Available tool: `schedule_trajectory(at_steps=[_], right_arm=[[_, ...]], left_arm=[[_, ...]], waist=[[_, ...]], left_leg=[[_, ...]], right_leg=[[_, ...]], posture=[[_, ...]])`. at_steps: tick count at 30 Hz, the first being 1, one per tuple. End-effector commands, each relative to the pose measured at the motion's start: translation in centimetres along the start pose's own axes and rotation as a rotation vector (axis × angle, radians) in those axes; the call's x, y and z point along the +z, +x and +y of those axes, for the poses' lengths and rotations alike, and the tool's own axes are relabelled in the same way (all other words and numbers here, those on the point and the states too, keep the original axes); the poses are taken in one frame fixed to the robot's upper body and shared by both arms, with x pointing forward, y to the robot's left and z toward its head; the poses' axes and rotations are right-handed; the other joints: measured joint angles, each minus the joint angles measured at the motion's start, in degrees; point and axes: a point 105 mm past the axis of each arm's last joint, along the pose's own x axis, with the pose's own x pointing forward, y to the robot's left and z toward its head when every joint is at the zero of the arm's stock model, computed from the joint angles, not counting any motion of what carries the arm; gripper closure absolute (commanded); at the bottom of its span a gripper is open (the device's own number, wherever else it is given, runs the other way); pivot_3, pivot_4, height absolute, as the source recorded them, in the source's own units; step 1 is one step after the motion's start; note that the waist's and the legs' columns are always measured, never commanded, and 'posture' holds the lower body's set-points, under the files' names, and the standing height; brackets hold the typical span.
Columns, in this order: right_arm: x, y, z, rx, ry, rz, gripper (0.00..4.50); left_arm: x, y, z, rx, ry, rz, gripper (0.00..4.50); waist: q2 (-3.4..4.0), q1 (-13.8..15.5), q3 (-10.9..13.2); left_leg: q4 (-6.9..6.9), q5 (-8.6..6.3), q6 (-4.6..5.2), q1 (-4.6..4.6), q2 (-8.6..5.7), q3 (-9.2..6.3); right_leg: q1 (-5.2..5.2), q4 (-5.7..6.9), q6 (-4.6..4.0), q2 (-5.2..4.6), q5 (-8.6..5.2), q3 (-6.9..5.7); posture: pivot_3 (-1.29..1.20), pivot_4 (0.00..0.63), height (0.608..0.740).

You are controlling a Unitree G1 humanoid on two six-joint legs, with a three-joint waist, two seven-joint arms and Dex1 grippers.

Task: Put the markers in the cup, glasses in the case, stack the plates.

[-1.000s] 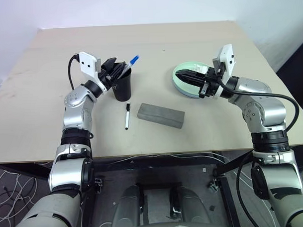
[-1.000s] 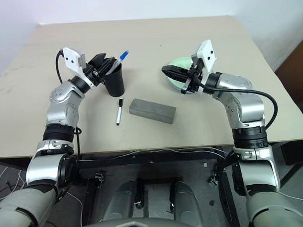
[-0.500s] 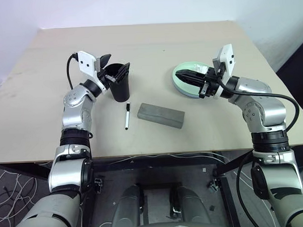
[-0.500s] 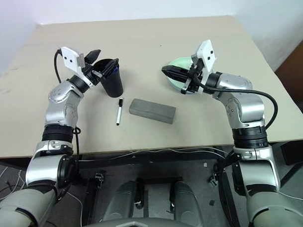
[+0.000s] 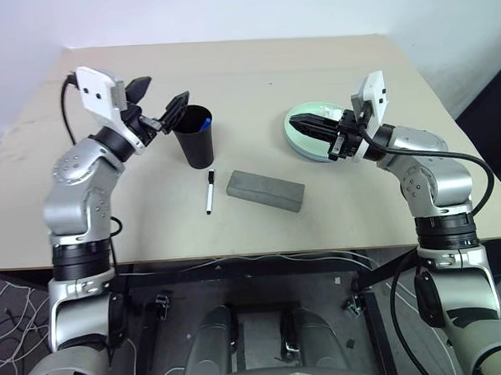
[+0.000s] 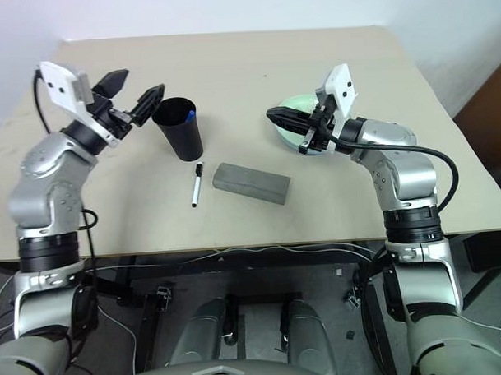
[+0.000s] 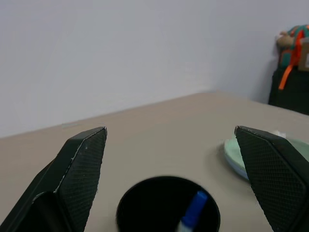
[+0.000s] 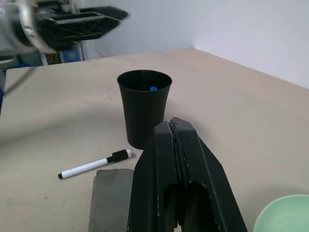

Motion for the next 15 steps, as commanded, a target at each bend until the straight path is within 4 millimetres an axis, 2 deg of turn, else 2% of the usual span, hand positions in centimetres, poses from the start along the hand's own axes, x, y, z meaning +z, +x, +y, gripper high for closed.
schedule_trajectory(at_steps=[1,4,8,11,15], right_arm=[[1.3,-0.4,0.0,0.024,-0.028,-0.034,4.50],[1.2,-0.5,0.0,0.037,-0.033,-0.026,4.50],[1.2,-0.4,0.1,0.063,-0.027,-0.017,4.50],[1.1,-0.3,-0.1,0.054,-0.033,-0.011,4.50],[1.1,-0.2,0.0,0.052,-0.040,-0.008,4.50]], left_arm=[[1.6,-1.0,-0.1,0.117,0.031,0.092,0.06],[0.6,-2.0,-2.5,0.088,-0.021,0.203,0.06],[-2.6,-3.7,-5.1,0.065,-0.090,0.378,0.06],[-4.0,-4.3,-6.2,0.054,-0.140,0.429,0.06],[-5.5,-4.5,-6.2,0.111,-0.197,0.471,0.06]], waist=[[0.00,0.1,0.0],[0.00,0.0,0.0],[0.00,0.0,0.0],[0.00,-0.1,0.0],[0.00,0.0,0.0]], left_leg=[[0.00,0.00,-0.01,0.02,0.00,0.01],[0.00,-0.02,-0.01,0.05,-0.02,0.01],[-0.04,-0.02,-0.01,0.05,-0.01,0.01],[-0.04,-0.01,0.00,0.08,0.01,0.02],[0.03,-0.01,-0.01,0.11,0.02,0.01]], right_leg=[[0.02,-0.01,0.05,-0.02,-0.03,0.00],[0.08,-0.05,0.09,-0.03,-0.04,0.01],[0.06,-0.09,0.09,0.00,-0.05,0.04],[0.05,-0.04,0.09,0.06,-0.04,0.04],[0.10,-0.02,0.03,0.05,-0.01,0.04]], posture=[[0.00,0.150,0.721],[0.00,0.150,0.721],[0.00,0.150,0.721],[0.00,0.150,0.721],[0.00,0.150,0.721]])
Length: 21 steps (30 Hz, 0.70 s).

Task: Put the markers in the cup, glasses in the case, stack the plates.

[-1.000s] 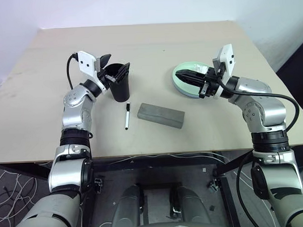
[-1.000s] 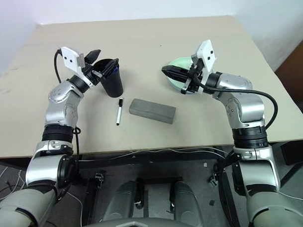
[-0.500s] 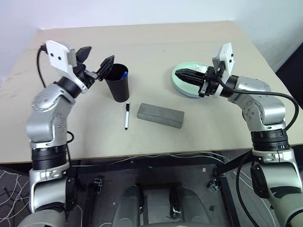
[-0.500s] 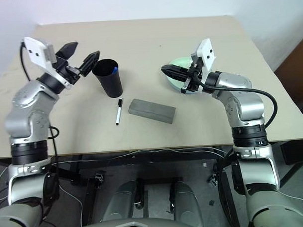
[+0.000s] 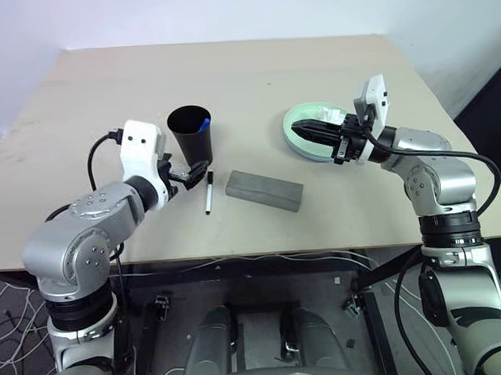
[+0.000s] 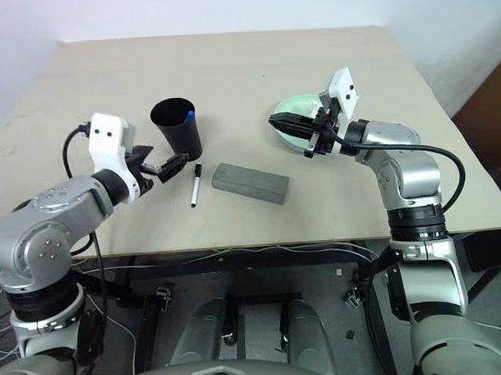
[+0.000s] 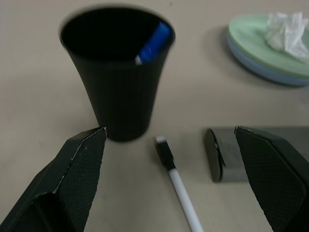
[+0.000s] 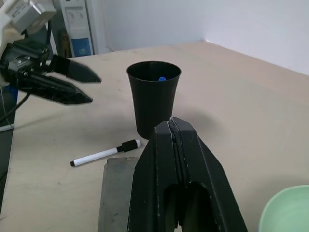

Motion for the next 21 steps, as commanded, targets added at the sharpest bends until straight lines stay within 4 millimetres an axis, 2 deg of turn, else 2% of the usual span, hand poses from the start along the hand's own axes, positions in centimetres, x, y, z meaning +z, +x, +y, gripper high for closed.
schedule_trajectory(at_steps=[1,6,8,12,15,21], right_arm=[[1.7,0.1,0.0,0.003,-0.064,-0.033,4.50],[1.8,-0.3,-0.4,-0.027,-0.074,-0.024,4.50],[1.9,-0.4,-0.4,-0.038,-0.081,-0.022,4.50],[2.0,-0.7,-0.5,-0.055,-0.091,-0.026,4.50],[2.0,-0.9,-0.5,-0.066,-0.091,-0.026,4.50],[2.0,-1.2,-0.5,-0.089,-0.086,-0.034,4.50]], left_arm=[[0.1,-0.3,0.4,0.054,0.010,-0.007,0.06],[-1.8,1.4,-0.7,0.053,-0.035,0.098,0.06],[-2.6,1.9,-0.7,0.072,-0.003,0.167,0.06],[-3.1,3.6,-1.3,0.063,-0.029,0.211,0.06],[-3.4,4.2,-1.1,0.082,-0.016,0.235,0.06],[-5.7,5.4,-1.2,0.094,0.010,0.393,0.06]], waist=[[0.00,0.0,0.0],[0.00,0.1,0.0],[-0.01,0.0,0.0],[-0.01,0.1,0.0],[-0.01,0.0,0.0],[-0.01,0.0,0.0]], left_leg=[[0.02,0.00,0.00,0.00,0.00,0.00],[0.01,-0.01,-0.01,-0.03,-0.01,-0.01],[0.01,-0.01,-0.01,-0.06,-0.02,0.00],[-0.03,-0.01,0.00,-0.08,-0.01,0.00],[-0.02,-0.01,0.00,-0.09,-0.02,0.01],[-0.02,-0.01,0.00,-0.09,-0.02,0.00]], right_leg=[[0.00,0.00,-0.01,-0.01,0.02,0.00],[0.01,-0.07,-0.01,-0.05,0.04,0.00],[-0.01,-0.09,-0.01,-0.05,0.04,0.01],[-0.07,-0.09,-0.01,-0.01,0.03,0.01],[-0.06,-0.10,-0.01,-0.03,0.04,0.01],[-0.07,-0.09,-0.01,-0.04,0.04,0.01]], posture=[[0.00,0.150,0.721],[0.00,0.150,0.721],[0.00,0.150,0.721],[0.00,0.150,0.721],[0.00,0.150,0.721],[0.00,0.150,0.721]])
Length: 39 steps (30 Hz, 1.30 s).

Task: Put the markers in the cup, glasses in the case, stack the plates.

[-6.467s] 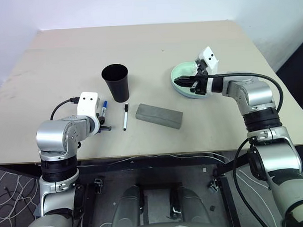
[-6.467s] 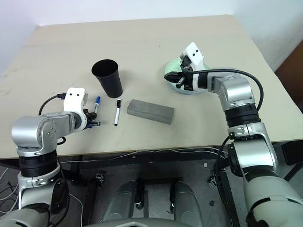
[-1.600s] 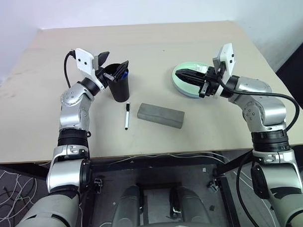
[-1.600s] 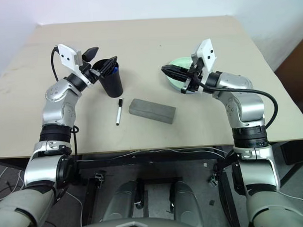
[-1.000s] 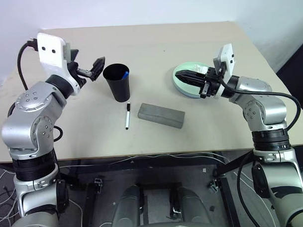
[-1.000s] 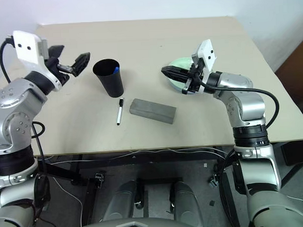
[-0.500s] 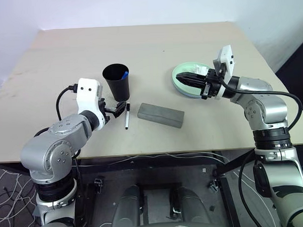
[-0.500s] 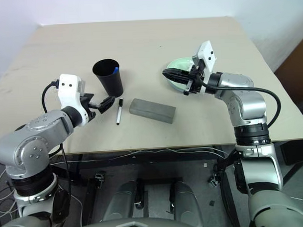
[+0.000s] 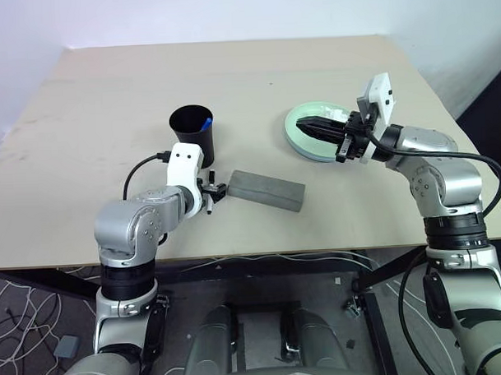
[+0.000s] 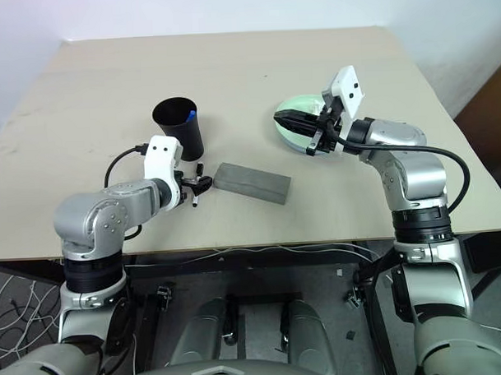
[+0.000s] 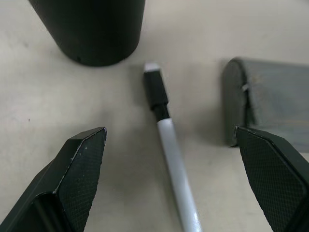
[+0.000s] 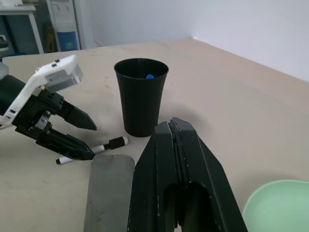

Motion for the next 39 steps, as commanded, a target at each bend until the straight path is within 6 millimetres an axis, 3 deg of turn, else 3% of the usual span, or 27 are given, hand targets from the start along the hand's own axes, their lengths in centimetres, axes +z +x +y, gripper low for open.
schedule_trajectory(at_steps=[1,6,13,16,26,28,35,39], right_arm=[[1.8,-0.5,0.0,-0.020,-0.052,-0.052,4.50],[1.4,-0.6,0.1,-0.037,-0.044,-0.053,4.50],[1.0,-0.6,0.3,-0.058,-0.036,-0.065,4.50],[0.8,-0.5,0.4,-0.063,-0.035,-0.065,4.50],[0.8,-0.4,0.0,-0.076,-0.038,-0.070,4.50],[0.8,-0.3,-0.1,-0.080,-0.039,-0.069,4.50],[0.8,-0.3,-0.2,-0.083,-0.039,-0.069,4.50],[1.1,-0.2,-0.2,-0.073,-0.038,-0.076,4.50]], left_arm=[[-0.1,0.7,0.0,0.024,0.030,0.050,0.06],[-1.2,0.7,-0.5,-0.027,0.008,0.146,0.06],[-2.0,0.6,0.5,-0.013,0.002,0.214,0.06],[-1.9,0.4,0.6,-0.021,0.006,0.207,0.62],[-1.6,0.2,1.1,0.016,0.016,0.192,3.99],[-1.5,0.2,1.4,0.033,0.014,0.187,4.49],[-0.7,-0.5,0.8,0.007,0.102,0.158,4.49],[0.3,-1.5,-0.9,-0.120,0.153,0.113,4.49]], waist=[[0.00,0.1,0.0],[0.00,0.1,0.0],[0.03,-0.1,0.0],[0.04,-0.2,0.0],[0.03,0.0,0.0],[0.04,0.0,0.0],[0.03,-0.1,0.0],[0.04,-0.1,0.0]], left_leg=[[0.00,0.00,0.00,-0.01,0.00,0.00],[0.00,0.00,-0.01,0.05,0.00,-0.02],[-0.08,-0.01,-0.01,0.08,0.00,-0.01],[-0.08,-0.01,-0.01,0.09,0.00,-0.01],[-0.13,-0.03,0.01,0.05,-0.01,0.00],[-0.16,-0.03,0.01,0.06,-0.01,-0.01],[-0.19,-0.03,0.01,0.04,0.00,-0.01],[-0.21,-0.03,0.01,-0.10,0.00,-0.01]], right_leg=[[0.00,0.00,0.00,0.00,0.00,0.00],[0.04,0.00,0.00,-0.03,0.00,-0.01],[0.07,-0.09,0.00,-0.06,0.00,0.00],[0.07,-0.09,-0.01,-0.05,0.00,0.02],[0.09,-0.26,-0.01,-0.08,0.01,0.01],[0.09,-0.27,-0.01,-0.08,0.01,0.00],[0.07,-0.30,-0.01,-0.07,0.01,0.01],[-0.04,-0.35,-0.03,-0.07,0.02,0.01]], posture=[[0.00,0.150,0.721],[0.00,0.150,0.721],[0.00,0.150,0.721],[0.00,0.150,0.721],[0.00,0.150,0.721],[0.00,0.150,0.721],[0.00,0.150,0.721],[0.00,0.150,0.721]])
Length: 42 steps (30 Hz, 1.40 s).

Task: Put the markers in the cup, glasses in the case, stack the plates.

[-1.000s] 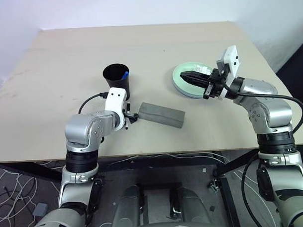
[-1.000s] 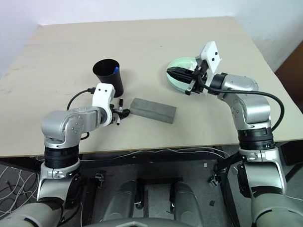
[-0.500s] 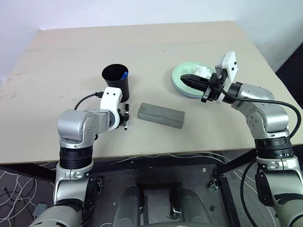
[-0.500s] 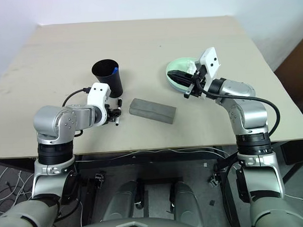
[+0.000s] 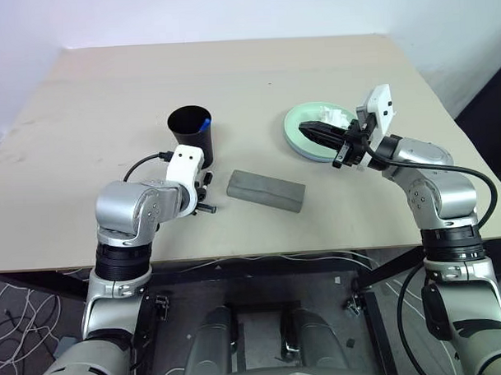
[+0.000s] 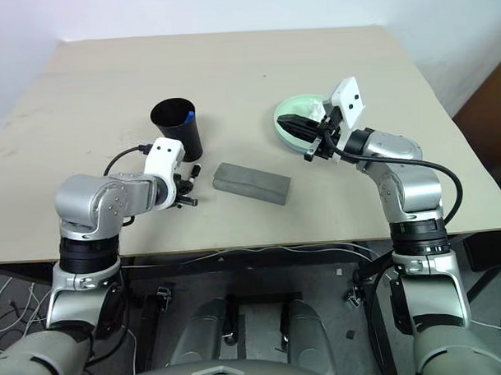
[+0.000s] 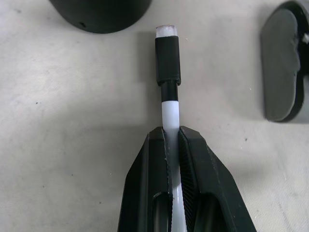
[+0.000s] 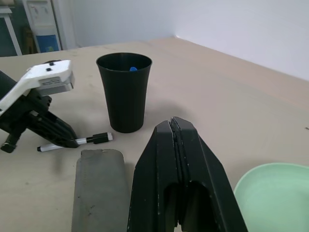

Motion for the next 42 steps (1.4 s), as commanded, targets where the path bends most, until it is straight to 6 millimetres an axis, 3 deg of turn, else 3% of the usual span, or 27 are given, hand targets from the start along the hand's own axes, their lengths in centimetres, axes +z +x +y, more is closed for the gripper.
schedule_trajectory(at_steps=[1,6,9,13,18,22,26,32,42], right_arm=[[2.3,0.0,-0.2,0.013,-0.043,-0.065,4.50],[2.4,-0.2,0.1,0.054,-0.020,-0.065,4.50],[2.5,-0.2,0.2,0.066,-0.008,-0.064,4.50],[2.5,-0.2,0.2,0.085,0.000,-0.056,4.50],[2.8,-0.3,0.7,0.128,0.066,-0.058,4.50],[2.8,-0.3,1.5,0.173,0.094,-0.055,3.65],[2.7,-0.3,1.9,0.187,0.095,-0.046,2.22],[2.8,-0.3,1.2,0.134,0.066,-0.040,0.15],[2.6,-0.2,0.9,0.088,0.045,-0.041,0.02]], left_arm=[[0.8,-1.3,-1.8,-0.132,0.065,-0.047,4.49],[2.7,-3.4,-2.0,-0.204,0.143,-0.184,4.49],[4.2,-4.0,-2.0,-0.209,0.106,-0.324,4.49],[4.2,-4.8,-2.9,-0.255,0.121,-0.429,4.49],[5.6,-6.2,-1.7,-0.233,0.104,-0.657,4.49],[6.4,-6.7,-0.5,-0.184,0.100,-0.749,4.50],[8.0,-7.8,1.1,-0.128,0.105,-0.878,4.50],[10.8,-8.8,1.3,-0.120,0.102,-1.027,4.50],[13.9,-7.9,2.0,-0.068,0.209,-1.127,4.50]], waist=[[0.00,0.0,0.0],[-0.01,0.1,0.0],[-0.01,0.2,0.0],[-0.01,0.0,0.0],[-0.01,0.1,0.0],[-0.01,0.2,0.0],[-0.01,0.2,0.0],[-0.01,0.2,0.0],[-0.01,0.2,0.0]], left_leg=[[0.01,0.00,0.00,-0.09,0.00,0.00],[0.09,0.05,0.07,-0.46,-0.02,0.00],[0.15,0.05,0.08,-0.46,-0.05,0.00],[0.21,0.02,0.05,-0.45,-0.07,0.01],[0.20,0.03,0.06,-0.43,0.00,0.01],[0.26,0.02,0.05,-0.43,-0.01,0.03],[0.29,0.02,0.06,-0.43,-0.03,0.03],[0.29,0.07,0.13,-0.44,-0.03,0.05],[0.35,0.10,0.20,-0.42,-0.06,0.30]], right_leg=[[-0.09,0.00,-0.01,0.01,0.01,0.00],[-0.43,0.12,-0.17,0.05,0.12,0.00],[-0.40,0.15,-0.17,0.05,0.12,-0.01],[-0.38,0.14,-0.10,0.02,0.16,0.01],[-0.41,0.19,-0.12,0.08,0.16,0.01],[-0.38,0.23,-0.13,0.06,0.17,0.00],[-0.36,0.22,-0.11,0.06,0.18,-0.01],[-0.35,0.23,-0.09,0.12,0.19,-0.02],[-0.35,0.34,0.09,0.17,0.29,-0.04]], posture=[[0.00,0.150,0.721],[0.00,0.150,0.721],[0.00,0.150,0.721],[0.00,0.150,0.721],[0.00,0.150,0.721],[0.00,0.150,0.721],[0.00,0.150,0.721],[0.00,0.150,0.721],[0.00,0.150,0.721]])
